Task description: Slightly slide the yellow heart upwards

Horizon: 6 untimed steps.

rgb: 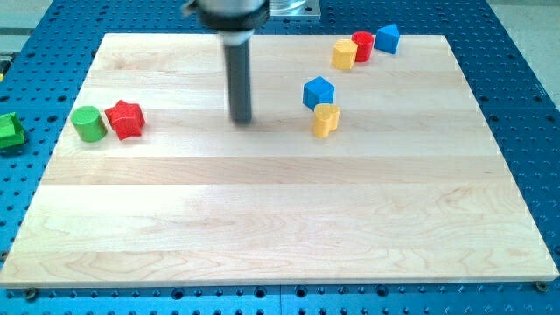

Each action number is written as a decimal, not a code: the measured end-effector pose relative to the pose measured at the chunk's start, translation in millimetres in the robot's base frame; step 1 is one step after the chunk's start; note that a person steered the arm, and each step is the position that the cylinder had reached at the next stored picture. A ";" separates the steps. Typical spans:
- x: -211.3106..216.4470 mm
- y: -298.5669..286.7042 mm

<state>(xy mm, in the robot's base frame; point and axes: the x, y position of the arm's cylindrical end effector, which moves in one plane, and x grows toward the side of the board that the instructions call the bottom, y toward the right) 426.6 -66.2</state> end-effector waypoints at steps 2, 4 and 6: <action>11.5 100.9; -12.2 168.6; -70.1 206.9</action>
